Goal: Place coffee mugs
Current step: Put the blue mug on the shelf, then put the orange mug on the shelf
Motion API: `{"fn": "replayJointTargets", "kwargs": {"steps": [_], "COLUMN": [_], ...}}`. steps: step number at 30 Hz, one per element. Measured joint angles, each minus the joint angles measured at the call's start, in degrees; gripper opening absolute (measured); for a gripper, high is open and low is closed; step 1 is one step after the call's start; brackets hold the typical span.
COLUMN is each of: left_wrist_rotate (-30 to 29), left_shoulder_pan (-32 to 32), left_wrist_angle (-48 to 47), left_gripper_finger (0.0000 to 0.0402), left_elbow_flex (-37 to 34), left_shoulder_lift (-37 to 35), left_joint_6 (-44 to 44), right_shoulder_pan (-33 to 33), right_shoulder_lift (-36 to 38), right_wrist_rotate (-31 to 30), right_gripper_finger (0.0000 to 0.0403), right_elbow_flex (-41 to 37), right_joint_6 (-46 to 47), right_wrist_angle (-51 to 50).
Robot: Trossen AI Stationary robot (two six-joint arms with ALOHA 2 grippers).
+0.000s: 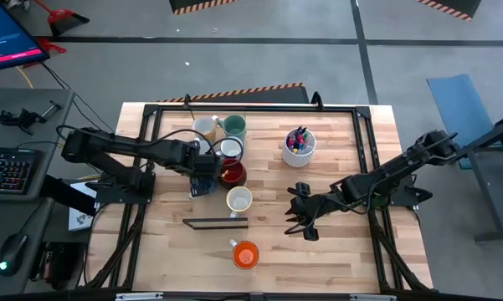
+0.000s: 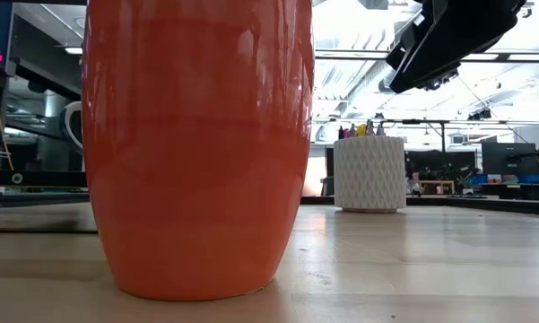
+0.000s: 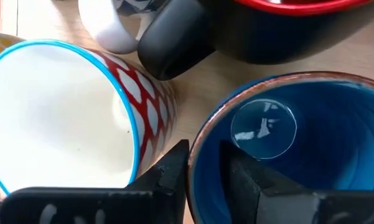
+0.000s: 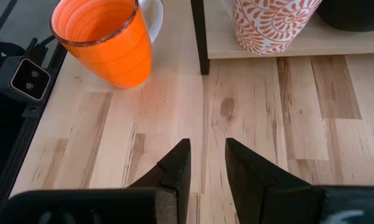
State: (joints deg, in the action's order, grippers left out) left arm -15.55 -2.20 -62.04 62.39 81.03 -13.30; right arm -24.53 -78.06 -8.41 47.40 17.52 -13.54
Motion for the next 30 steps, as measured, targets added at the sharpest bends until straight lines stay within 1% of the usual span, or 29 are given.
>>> {"fn": "replayJointTargets", "kwargs": {"steps": [4, 10, 14, 18, 20, 24, 26, 30], "left_wrist_rotate": [0.02, 0.01, 0.0, 0.22, 2.48, 10.85, 14.1, 17.72], "left_shoulder_pan": [-0.02, -0.02, -0.02, -0.21, -0.6, -1.96, -3.23, -6.94], "left_wrist_angle": [-0.77, -2.56, -8.11, -13.8, -15.43, -17.72, -17.96, -16.44], "left_gripper_finger": [0.0085, 0.0098, 0.0101, 0.0102, 0.0102, 0.0102, 0.0102, 0.0102], "left_elbow_flex": [0.72, 4.67, 8.78, 13.79, 16.54, 21.34, 23.32, 25.49], "left_shoulder_lift": [-0.37, -0.37, -0.37, -0.37, -0.37, -0.37, -0.38, -0.41], "left_joint_6": [-0.13, -0.07, -0.12, -3.25, -5.26, -8.83, -10.63, -14.64], "right_shoulder_pan": [-0.01, -0.01, 0.0, 0.0, 0.01, -0.01, -0.01, 0.01], "right_shoulder_lift": [0.0, 0.0, 0.0, 0.0, 0.0, 0.0, 0.0, 0.0], "right_wrist_rotate": [0.0, 0.01, 0.01, -0.01, -0.02, 0.01, 0.0, 0.01], "right_gripper_finger": [0.008, 0.008, 0.008, 0.008, 0.008, 0.008, 0.008, 0.008], "right_elbow_flex": [0.0, 0.0, 0.0, 0.0, 0.0, 0.0, 0.0, 0.0], "right_joint_6": [0.0, 0.0, 0.0, 0.0, 0.0, 0.0, 0.0, 0.0], "right_wrist_angle": [0.0, -0.01, -0.05, -0.08, -0.07, -0.12, -0.26, -0.55]}}
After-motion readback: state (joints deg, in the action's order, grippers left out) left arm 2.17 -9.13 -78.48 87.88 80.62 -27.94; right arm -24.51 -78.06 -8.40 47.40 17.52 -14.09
